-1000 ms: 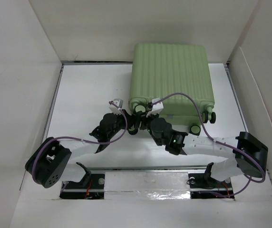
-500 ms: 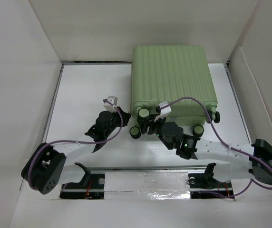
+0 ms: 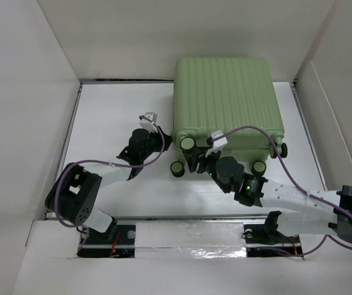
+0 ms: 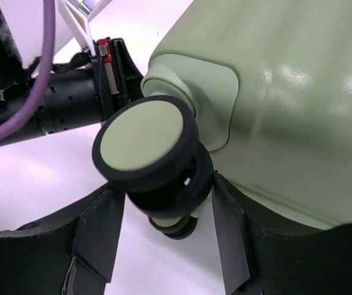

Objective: Pack the luggage

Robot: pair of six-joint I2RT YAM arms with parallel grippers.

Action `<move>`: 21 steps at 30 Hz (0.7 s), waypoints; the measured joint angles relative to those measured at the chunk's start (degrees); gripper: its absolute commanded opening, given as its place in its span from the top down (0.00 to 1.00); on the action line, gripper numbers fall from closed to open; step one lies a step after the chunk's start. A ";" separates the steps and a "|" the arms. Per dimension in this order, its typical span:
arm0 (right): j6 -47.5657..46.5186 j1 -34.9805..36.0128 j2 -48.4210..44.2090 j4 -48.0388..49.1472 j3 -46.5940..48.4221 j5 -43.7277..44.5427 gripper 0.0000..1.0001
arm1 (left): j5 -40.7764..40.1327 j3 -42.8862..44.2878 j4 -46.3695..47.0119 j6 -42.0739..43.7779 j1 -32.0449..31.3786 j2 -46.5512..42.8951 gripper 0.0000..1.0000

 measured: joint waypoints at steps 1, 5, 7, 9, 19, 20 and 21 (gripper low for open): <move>0.15 -0.09 0.00 0.17 0.15 0.04 1.00 | -0.17 0.44 0.57 -0.09 0.24 0.72 0.92; 0.33 1.05 0.13 -0.42 1.09 -1.95 1.00 | -7.61 -0.31 1.75 -2.45 3.91 1.33 0.34; 0.85 1.36 1.03 -0.28 2.03 -3.87 1.00 | -11.98 -3.61 2.05 -4.66 6.45 -1.16 0.27; 0.79 1.79 2.80 0.00 4.11 -5.62 1.00 | -15.26 -8.96 1.36 -7.17 7.48 -7.15 0.17; -0.28 6.21 11.91 0.17 13.51 -9.73 0.61 | -17.88 -15.28 -12.11 -15.72 6.03 -55.12 0.01; -0.46 6.67 11.91 -0.17 13.92 -10.01 0.38 | -17.18 -14.23 -14.08 -15.58 6.03 -58.45 0.01; -0.63 7.13 11.67 -0.52 14.27 -10.14 0.25 | -16.37 -12.55 -16.70 -15.43 6.03 -61.07 0.01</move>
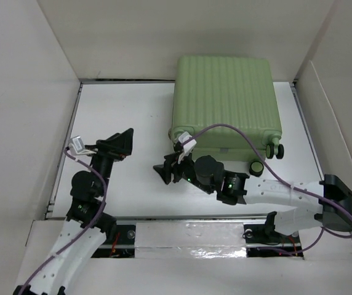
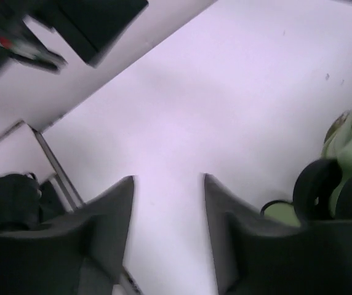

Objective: Pack the luggage

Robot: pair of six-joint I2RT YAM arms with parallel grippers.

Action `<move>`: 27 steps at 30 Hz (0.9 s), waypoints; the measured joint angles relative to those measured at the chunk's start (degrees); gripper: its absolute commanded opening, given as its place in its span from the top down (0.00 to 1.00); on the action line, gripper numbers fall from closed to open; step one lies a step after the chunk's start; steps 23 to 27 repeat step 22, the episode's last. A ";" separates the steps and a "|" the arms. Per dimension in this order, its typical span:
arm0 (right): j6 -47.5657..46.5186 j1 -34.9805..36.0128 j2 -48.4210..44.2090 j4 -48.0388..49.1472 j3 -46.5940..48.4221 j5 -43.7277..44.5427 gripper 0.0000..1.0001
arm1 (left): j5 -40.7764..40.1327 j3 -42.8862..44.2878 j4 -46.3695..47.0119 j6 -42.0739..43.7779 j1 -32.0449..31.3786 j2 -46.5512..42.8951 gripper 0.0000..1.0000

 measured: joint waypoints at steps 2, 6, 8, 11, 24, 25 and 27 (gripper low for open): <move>-0.63 0.57 -1.46 -2.32 0.94 -0.33 0.00 | 1.62 4.17 -5.27 0.83 0.00 -2.80 0.01; -2.80 0.92 -8.96 -10.40 3.93 1.40 0.00 | 5.20 14.25 -15.78 3.93 0.00 -3.63 0.01; -3.93 0.92 -14.71 -14.32 5.68 4.20 0.00 | 6.10 19.21 -20.48 5.97 0.00 -3.61 0.01; -5.46 0.92 -26.29 -18.14 6.47 9.70 0.00 | 6.45 25.51 -25.44 9.29 0.00 -3.69 0.01; -6.12 0.87 -50.03 -24.61 6.82 28.83 0.00 | 5.66 30.08 -28.46 18.56 0.00 -7.41 0.01; -6.12 0.87 -50.03 -24.61 6.82 28.83 0.00 | 5.66 30.08 -28.46 18.56 0.00 -7.41 0.01; -6.12 0.87 -50.03 -24.61 6.82 28.83 0.00 | 5.66 30.08 -28.46 18.56 0.00 -7.41 0.01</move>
